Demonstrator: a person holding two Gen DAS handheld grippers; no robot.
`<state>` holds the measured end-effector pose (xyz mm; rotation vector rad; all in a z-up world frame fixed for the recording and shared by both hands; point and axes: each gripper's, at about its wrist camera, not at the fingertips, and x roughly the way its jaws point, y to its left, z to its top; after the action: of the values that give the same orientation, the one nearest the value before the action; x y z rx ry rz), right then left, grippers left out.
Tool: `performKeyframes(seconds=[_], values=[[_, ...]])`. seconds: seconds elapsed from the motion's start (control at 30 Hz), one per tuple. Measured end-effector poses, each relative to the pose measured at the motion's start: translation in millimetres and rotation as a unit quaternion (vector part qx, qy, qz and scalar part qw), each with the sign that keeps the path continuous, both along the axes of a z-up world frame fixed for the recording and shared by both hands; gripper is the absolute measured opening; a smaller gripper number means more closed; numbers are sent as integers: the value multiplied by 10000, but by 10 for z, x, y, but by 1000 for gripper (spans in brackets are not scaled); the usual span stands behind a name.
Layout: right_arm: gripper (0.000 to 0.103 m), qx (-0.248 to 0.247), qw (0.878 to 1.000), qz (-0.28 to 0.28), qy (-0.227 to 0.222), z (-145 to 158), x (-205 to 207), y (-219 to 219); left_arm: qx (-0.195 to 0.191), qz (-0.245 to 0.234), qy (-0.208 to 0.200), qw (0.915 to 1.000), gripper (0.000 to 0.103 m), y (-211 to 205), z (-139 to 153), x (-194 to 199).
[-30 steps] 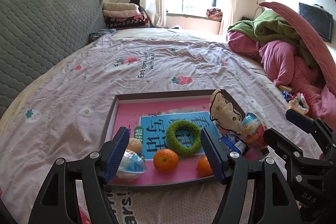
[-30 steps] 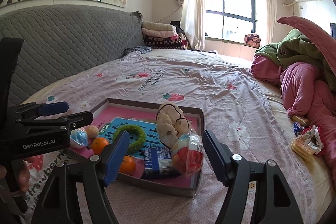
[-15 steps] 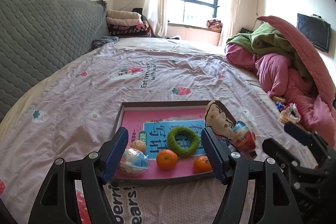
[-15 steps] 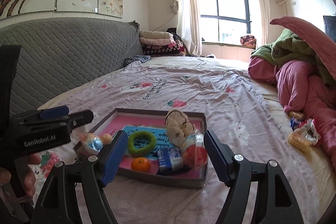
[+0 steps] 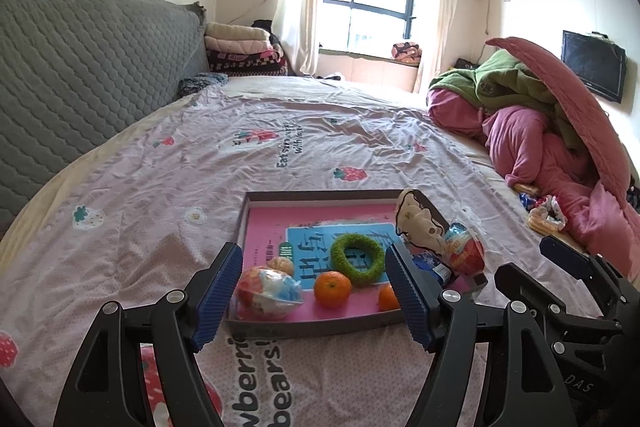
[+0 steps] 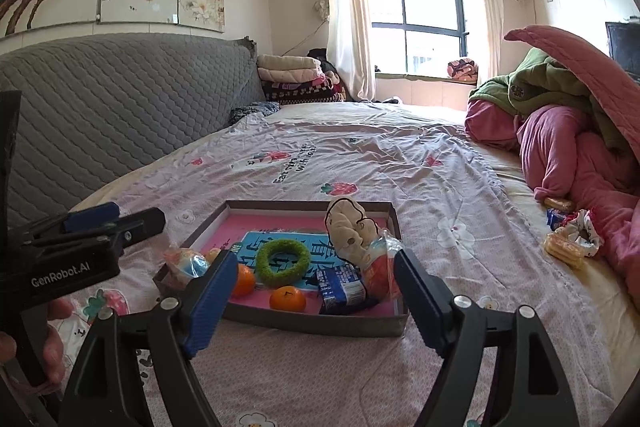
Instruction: Organize objects
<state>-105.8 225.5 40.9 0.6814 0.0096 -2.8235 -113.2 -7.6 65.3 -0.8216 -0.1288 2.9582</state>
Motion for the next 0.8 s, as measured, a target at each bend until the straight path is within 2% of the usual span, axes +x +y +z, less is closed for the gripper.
performKeyframes(seconds=[0.4, 0.8], values=[[80, 196, 9998, -30, 56, 103, 183, -151, -3, -7, 11, 10000, 79, -98, 20, 253], [80, 276, 9995, -33, -169, -95, 343, -147, -324, 121, -97, 9994, 80, -6, -182, 469]])
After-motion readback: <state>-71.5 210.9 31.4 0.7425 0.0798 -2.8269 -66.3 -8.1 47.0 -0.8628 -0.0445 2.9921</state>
